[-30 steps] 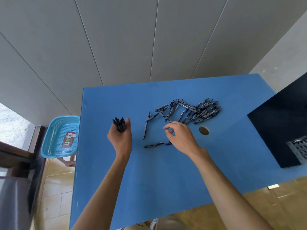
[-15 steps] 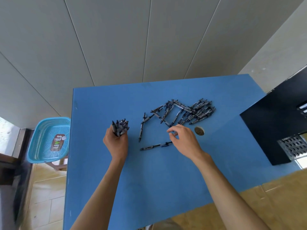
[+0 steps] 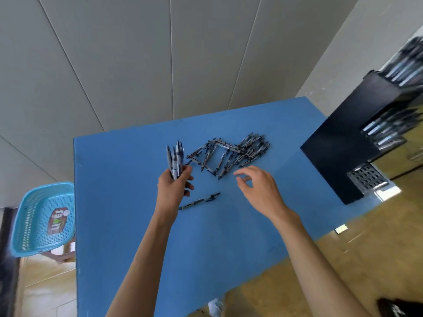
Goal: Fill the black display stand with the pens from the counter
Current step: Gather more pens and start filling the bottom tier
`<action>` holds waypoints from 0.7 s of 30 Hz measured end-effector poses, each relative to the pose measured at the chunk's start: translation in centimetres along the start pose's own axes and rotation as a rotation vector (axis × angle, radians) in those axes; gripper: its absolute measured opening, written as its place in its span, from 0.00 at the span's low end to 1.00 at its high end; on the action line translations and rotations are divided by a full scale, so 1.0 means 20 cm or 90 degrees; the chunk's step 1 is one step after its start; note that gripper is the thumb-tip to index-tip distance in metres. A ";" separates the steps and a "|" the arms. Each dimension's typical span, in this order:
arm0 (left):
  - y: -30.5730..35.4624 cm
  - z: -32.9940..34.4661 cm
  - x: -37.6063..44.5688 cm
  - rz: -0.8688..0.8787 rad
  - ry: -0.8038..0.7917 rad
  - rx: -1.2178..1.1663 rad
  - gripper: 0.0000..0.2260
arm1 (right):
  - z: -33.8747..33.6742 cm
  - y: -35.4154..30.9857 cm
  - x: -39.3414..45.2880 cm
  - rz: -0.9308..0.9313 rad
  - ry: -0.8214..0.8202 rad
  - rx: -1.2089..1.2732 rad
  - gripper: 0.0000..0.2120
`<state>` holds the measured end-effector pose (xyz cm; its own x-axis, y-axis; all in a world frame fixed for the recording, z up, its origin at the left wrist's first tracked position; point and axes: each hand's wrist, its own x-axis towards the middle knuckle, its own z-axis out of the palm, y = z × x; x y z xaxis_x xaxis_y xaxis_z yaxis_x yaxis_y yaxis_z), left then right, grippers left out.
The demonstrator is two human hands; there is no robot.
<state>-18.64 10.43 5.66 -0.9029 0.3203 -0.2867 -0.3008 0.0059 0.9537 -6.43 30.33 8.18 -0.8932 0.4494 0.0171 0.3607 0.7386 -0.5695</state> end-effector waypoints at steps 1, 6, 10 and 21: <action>0.02 0.05 -0.02 -0.002 -0.027 0.002 0.07 | -0.04 0.02 -0.03 0.006 0.015 -0.001 0.08; 0.08 0.31 -0.12 0.007 -0.129 0.022 0.08 | -0.29 0.16 -0.18 0.045 0.079 0.003 0.08; 0.10 0.56 -0.25 -0.006 -0.186 0.003 0.09 | -0.50 0.34 -0.31 0.067 0.125 0.016 0.08; 0.07 1.42 -0.77 0.039 -0.205 0.058 0.07 | -1.15 1.00 -0.75 0.072 0.206 0.033 0.07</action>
<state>3.48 32.43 13.97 -0.7707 0.6055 -0.1984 -0.2065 0.0572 0.9768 20.47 49.94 15.36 -0.7138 0.6690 0.2072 0.4304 0.6525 -0.6237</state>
